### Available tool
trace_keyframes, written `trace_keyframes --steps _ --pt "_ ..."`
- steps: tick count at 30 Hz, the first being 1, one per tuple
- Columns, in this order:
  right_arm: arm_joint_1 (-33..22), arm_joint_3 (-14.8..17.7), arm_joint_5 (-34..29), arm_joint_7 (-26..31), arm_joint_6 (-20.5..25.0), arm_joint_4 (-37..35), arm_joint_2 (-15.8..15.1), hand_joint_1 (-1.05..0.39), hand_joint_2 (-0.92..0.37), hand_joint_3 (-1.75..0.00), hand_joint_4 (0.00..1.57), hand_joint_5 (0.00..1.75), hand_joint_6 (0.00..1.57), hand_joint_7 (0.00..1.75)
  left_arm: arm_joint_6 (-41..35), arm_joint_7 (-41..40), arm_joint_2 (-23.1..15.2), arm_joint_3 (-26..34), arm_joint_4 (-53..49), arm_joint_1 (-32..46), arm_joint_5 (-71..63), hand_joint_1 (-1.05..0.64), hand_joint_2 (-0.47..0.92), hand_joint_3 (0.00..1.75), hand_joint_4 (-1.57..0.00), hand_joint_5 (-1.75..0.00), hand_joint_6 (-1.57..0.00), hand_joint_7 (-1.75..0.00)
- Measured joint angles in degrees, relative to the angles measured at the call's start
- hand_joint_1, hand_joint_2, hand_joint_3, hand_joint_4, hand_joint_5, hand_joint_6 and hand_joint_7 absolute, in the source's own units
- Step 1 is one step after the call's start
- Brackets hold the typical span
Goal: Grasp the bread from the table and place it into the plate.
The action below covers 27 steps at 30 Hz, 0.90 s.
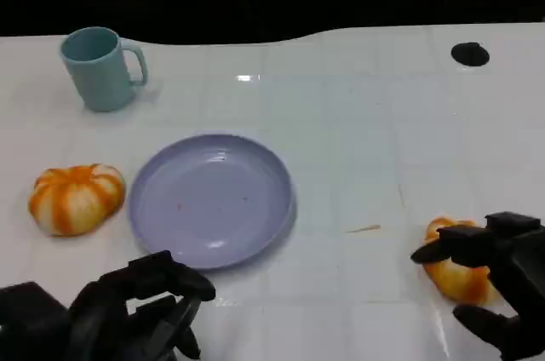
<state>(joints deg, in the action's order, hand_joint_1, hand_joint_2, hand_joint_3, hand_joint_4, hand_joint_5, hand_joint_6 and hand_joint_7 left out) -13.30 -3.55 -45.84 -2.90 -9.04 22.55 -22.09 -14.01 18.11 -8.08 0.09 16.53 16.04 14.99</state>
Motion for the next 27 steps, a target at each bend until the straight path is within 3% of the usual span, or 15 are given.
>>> trace_keyframes --steps 3,6,15,19,27 --pt "-0.17 0.23 -2.61 -3.75 3.10 2.93 -0.91 -0.42 -0.66 -0.15 0.10 0.66 0.44 0.01 0.01 0.00 0.00 -0.01 -0.01 -0.04 -0.02 -0.40 0.71 0.74 -0.75 -1.62 -0.84 -1.12" --pt "-0.17 0.25 -5.38 -7.88 5.82 5.46 -1.93 -0.45 -0.71 -0.07 0.04 0.64 0.40 0.00 0.02 0.01 0.00 -0.02 -0.07 -0.09 -0.02 -0.40 0.71 0.74 -0.76 -1.62 -0.84 -1.12" --pt "0.36 -0.60 -11.30 -14.60 9.88 7.79 -2.87 -0.45 -0.70 -0.01 0.01 0.57 0.36 0.00 0.01 0.00 0.01 -0.12 -0.14 -0.43 -0.03 -0.41 0.71 0.74 -0.76 -1.62 -0.83 -1.14" --pt "1.57 -1.05 -11.74 -14.93 10.04 6.46 -2.99 -0.42 -0.69 0.00 0.02 0.56 0.35 0.00 0.01 0.00 0.02 -0.28 -0.13 -0.44 -0.15 -0.41 0.71 0.75 -0.77 -1.62 -0.82 -1.15" --pt "4.79 -3.01 -11.34 -11.17 8.63 -3.21 -3.52 -0.39 -0.71 -0.01 0.01 0.53 0.31 0.00 0.04 0.00 0.11 -0.43 -0.13 -0.45 -0.18 -0.40 0.71 0.76 -0.79 -1.61 -0.83 -1.14"
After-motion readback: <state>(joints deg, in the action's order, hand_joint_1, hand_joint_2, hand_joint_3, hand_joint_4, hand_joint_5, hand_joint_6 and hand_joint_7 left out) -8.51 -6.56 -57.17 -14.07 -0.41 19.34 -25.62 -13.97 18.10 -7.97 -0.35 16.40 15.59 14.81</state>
